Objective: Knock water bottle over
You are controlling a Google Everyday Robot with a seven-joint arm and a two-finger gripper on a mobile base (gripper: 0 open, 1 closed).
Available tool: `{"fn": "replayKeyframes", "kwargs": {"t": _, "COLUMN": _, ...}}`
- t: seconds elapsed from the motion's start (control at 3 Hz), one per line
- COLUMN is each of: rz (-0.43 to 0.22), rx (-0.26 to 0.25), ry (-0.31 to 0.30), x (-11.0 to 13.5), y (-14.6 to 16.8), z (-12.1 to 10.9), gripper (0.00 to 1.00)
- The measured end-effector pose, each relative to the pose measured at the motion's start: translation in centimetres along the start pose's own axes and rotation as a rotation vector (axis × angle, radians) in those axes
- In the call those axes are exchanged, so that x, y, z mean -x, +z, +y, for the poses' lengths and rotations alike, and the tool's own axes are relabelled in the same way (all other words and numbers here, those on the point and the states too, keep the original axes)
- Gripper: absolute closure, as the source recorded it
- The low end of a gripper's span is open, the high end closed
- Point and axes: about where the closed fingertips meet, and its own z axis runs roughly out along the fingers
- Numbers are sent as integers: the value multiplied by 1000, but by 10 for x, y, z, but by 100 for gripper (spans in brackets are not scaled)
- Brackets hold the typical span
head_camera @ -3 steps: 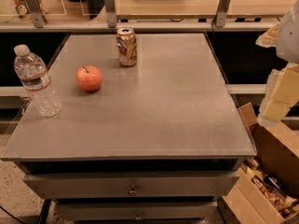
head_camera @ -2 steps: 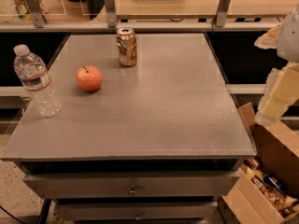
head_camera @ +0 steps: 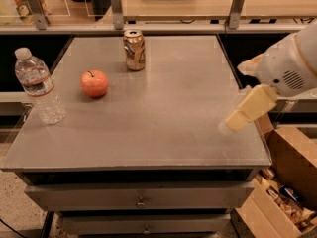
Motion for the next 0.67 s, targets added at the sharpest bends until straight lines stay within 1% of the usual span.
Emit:
{"fn": "replayKeyframes", "kwargs": {"t": 0.33, "rz": -72, "rx": -38, "ry": 7, "x": 21, "y": 7, "z": -9, "gripper": 0}}
{"fn": "replayKeyframes", "kwargs": {"t": 0.67, "rz": -72, "rx": -38, "ry": 7, "x": 21, "y": 7, "z": -8, "gripper": 0}}
